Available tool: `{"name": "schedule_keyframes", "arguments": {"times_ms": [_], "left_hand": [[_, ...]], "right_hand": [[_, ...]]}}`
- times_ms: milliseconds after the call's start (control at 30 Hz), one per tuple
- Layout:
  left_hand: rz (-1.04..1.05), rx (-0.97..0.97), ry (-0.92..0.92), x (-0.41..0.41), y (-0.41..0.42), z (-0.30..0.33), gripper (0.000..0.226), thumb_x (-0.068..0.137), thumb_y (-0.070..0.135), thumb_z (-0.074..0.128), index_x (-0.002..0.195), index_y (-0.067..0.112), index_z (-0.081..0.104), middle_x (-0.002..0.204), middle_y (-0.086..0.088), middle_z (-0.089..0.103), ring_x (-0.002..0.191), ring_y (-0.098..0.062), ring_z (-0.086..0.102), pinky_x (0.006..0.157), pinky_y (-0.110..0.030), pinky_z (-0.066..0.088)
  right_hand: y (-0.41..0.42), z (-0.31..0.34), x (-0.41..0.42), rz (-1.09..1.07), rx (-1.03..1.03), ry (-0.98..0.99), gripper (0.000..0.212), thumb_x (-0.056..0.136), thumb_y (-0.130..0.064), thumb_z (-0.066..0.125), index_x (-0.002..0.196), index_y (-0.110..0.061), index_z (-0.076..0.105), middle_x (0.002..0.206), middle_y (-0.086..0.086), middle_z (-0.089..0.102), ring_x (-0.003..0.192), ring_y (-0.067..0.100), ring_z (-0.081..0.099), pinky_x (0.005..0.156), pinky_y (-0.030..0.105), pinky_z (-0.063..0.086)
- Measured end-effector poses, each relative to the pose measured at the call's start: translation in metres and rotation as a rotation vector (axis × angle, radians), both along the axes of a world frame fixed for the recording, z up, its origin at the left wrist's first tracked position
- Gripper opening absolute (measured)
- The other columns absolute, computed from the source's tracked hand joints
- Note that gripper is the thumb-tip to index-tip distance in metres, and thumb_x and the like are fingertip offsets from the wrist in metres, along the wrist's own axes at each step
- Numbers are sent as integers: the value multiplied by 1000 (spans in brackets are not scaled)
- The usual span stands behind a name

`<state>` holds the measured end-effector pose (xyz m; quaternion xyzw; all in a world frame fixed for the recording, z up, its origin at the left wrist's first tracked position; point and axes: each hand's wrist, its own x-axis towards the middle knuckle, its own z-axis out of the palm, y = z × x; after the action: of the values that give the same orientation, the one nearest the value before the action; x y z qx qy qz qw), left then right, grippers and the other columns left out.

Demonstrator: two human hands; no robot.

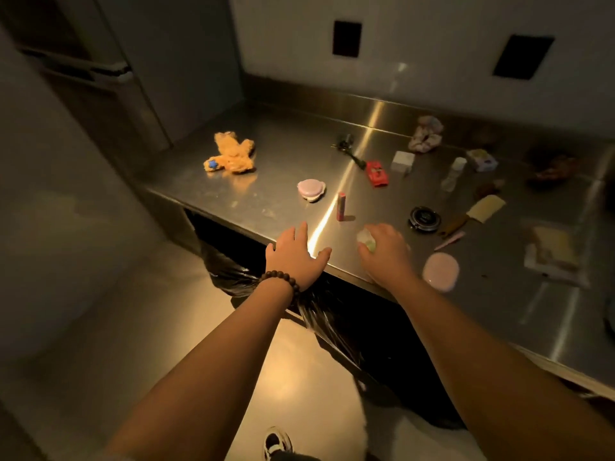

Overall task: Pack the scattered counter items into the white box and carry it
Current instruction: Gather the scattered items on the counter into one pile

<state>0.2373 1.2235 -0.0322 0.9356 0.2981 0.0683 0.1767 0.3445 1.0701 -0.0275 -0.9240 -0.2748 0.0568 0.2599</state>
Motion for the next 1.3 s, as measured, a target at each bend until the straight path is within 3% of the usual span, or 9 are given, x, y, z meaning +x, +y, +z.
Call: {"name": "schedule_keyframes", "arguments": {"times_ms": [333, 533, 1000, 1300], "left_hand": [[-389, -28, -92, 56, 19, 11, 81, 78, 69, 33, 145, 25, 21, 135, 2, 46, 123, -22, 44, 102, -51, 34], [-491, 8, -55, 100, 18, 16, 83, 82, 68, 34, 147, 21, 17, 152, -6, 27, 138, -23, 27, 109, -49, 26], [-482, 66, -48, 191, 48, 26, 79, 83, 68, 33, 148, 28, 11, 151, -7, 27, 138, -25, 26, 111, -51, 22], [-425, 52, -41, 214, 75, 24, 77, 85, 67, 33, 147, 24, 17, 151, -6, 29, 138, -23, 26, 111, -49, 23]], "right_hand": [[-14, 15, 0, -325, -50, -25, 49, 92, -36, 51, 137, -18, 45, 143, 8, 42, 131, 29, 37, 105, 46, 35], [-20, 19, 16, -441, -74, -55, 48, 92, -39, 50, 137, -21, 45, 141, 5, 43, 130, 27, 39, 104, 45, 38], [9, 17, 110, -416, -26, -82, 50, 93, -40, 50, 139, -21, 42, 141, 7, 42, 130, 26, 38, 105, 44, 35], [33, 5, 141, -373, -35, -32, 51, 94, -37, 49, 141, -20, 41, 143, 7, 40, 133, 25, 35, 109, 44, 33]]}}
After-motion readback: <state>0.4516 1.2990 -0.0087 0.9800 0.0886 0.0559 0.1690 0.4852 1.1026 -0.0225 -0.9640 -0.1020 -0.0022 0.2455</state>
